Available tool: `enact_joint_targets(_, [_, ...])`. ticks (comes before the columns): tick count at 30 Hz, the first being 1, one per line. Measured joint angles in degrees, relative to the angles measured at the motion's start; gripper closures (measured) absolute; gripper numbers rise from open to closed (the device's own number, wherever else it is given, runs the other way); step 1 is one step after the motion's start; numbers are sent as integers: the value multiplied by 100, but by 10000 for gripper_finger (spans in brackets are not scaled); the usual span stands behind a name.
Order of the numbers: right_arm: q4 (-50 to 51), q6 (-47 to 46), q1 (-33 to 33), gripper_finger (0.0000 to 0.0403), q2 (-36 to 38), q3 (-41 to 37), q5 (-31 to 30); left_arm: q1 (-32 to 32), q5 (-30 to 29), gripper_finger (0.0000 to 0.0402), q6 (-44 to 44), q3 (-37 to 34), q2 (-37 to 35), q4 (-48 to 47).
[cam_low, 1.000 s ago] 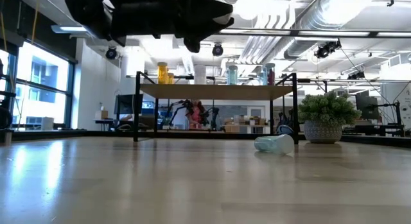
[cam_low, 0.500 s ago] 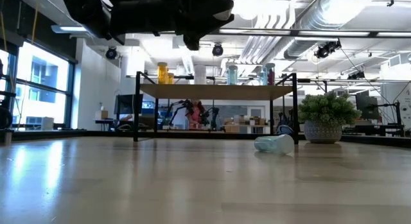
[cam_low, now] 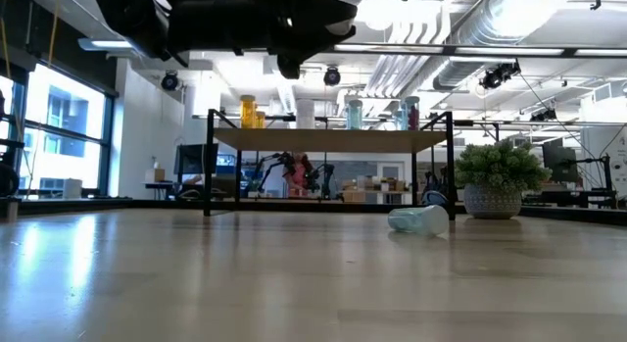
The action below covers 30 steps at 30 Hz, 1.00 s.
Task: Pick and place medicine bottles onto shelf by color
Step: Put the transparent pill bottle on the shelf and aligned with the other transparent pill bottles
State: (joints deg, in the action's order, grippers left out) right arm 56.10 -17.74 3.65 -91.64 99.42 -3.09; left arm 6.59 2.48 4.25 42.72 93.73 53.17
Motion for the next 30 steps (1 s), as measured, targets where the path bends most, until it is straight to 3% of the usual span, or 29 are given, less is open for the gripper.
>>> enact_joint_targets(7, [69,21,14,228,-122,2,-113,2,-42,257,7,0,0,26])
enact_joint_targets(16, [44,90,14,281,-202,2,-119,0,-42,257,-8,-2,2,-20])
enact_joint_targets(22, [45,66,14,278,-204,2,-115,4,-52,255,60,-2,2,-44])
enact_joint_targets(30, [92,77,16,277,-209,2,-141,15,-140,204,179,0,2,-113])
